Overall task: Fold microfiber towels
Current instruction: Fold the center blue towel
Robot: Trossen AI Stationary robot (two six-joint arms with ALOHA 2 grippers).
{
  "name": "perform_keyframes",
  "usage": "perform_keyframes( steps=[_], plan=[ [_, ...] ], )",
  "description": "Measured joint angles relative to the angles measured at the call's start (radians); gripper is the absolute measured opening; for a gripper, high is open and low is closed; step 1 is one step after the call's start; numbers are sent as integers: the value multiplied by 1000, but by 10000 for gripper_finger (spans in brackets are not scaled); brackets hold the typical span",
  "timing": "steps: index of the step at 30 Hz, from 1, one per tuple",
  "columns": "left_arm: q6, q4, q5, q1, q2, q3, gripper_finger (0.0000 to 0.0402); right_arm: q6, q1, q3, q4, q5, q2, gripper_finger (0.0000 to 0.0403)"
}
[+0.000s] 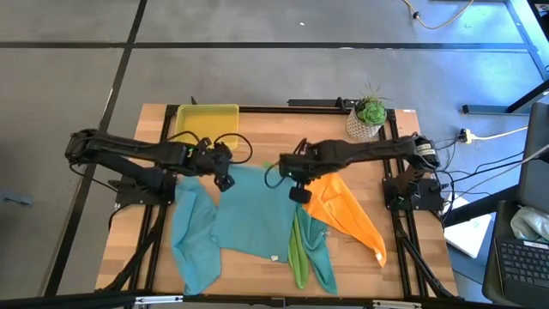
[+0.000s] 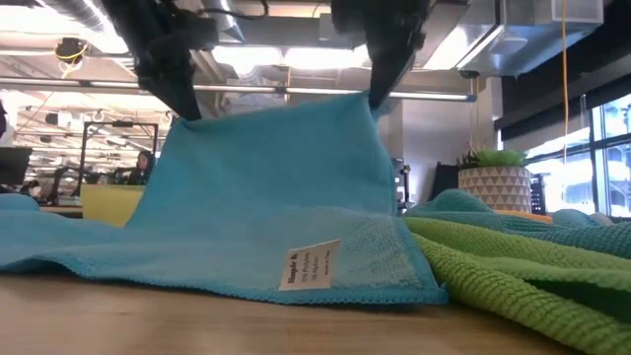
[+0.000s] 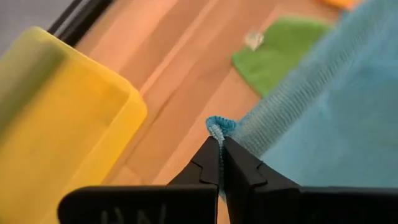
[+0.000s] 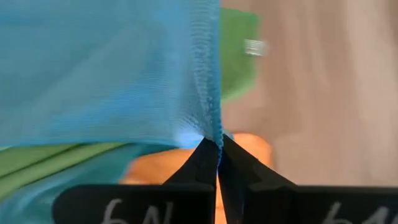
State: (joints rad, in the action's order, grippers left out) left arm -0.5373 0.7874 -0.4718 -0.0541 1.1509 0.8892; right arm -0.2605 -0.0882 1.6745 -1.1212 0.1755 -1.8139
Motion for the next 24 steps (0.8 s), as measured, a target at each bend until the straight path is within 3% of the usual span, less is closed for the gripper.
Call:
perform_keyframes(
  steps=[5, 10, 17, 24],
  plan=[
    [-99, 4, -80, -104, -56, 0, 0, -23, -108, 0, 84, -99, 9, 6],
    [-204, 7, -105, -223, -72, 0, 0, -52, -198, 0, 167, -69, -14, 6],
    [-305, 13, -113, -393, -12, 0, 0, -86, -236, 0, 217, -75, -99, 6],
    [-442, 20, -119, -545, 78, 0, 0, -131, -258, 0, 257, -164, -158, 6]
  ],
)
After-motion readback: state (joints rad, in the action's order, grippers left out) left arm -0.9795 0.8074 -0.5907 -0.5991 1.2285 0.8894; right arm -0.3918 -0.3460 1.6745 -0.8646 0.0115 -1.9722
